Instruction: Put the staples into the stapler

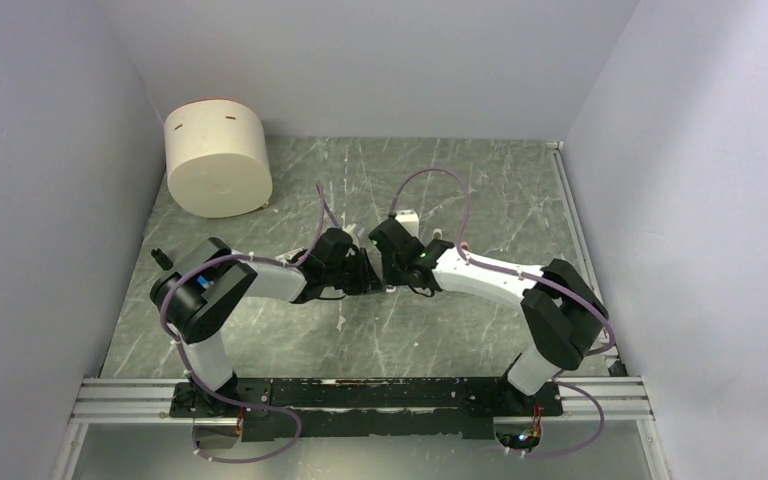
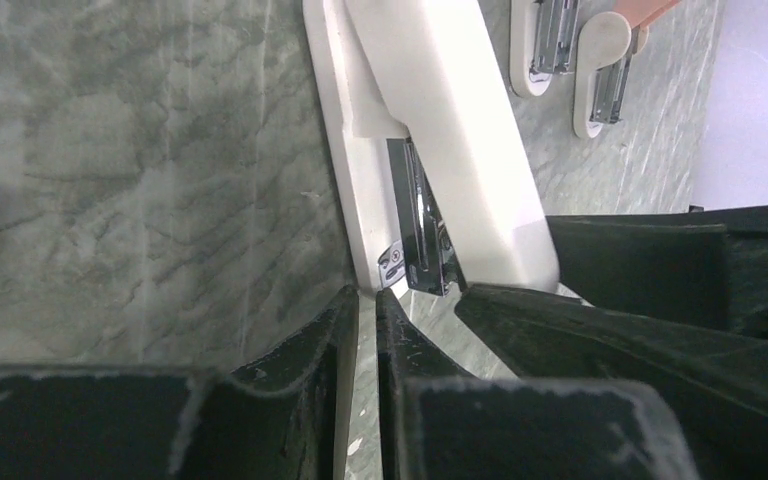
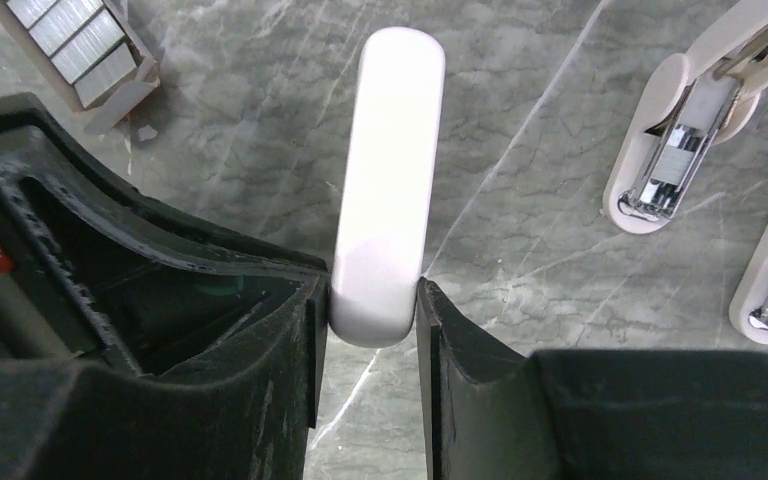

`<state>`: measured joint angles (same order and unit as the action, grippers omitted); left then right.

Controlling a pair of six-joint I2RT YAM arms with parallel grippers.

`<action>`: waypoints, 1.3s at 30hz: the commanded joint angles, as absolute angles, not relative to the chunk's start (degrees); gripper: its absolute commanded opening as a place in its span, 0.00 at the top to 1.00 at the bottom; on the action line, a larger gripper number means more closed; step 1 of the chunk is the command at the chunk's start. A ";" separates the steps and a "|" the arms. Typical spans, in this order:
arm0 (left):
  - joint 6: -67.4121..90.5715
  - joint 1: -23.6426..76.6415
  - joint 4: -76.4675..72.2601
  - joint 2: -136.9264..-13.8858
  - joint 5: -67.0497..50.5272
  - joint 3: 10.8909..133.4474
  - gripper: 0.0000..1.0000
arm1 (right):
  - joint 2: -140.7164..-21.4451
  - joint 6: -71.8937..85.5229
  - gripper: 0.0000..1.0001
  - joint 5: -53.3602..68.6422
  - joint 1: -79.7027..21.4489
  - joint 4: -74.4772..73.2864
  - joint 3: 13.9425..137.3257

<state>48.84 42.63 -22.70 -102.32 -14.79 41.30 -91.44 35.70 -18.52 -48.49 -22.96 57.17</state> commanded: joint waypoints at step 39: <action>45.00 40.25 -7.54 -83.07 4.53 36.67 0.82 | -101.86 35.55 0.36 -19.51 -51.40 -28.08 66.21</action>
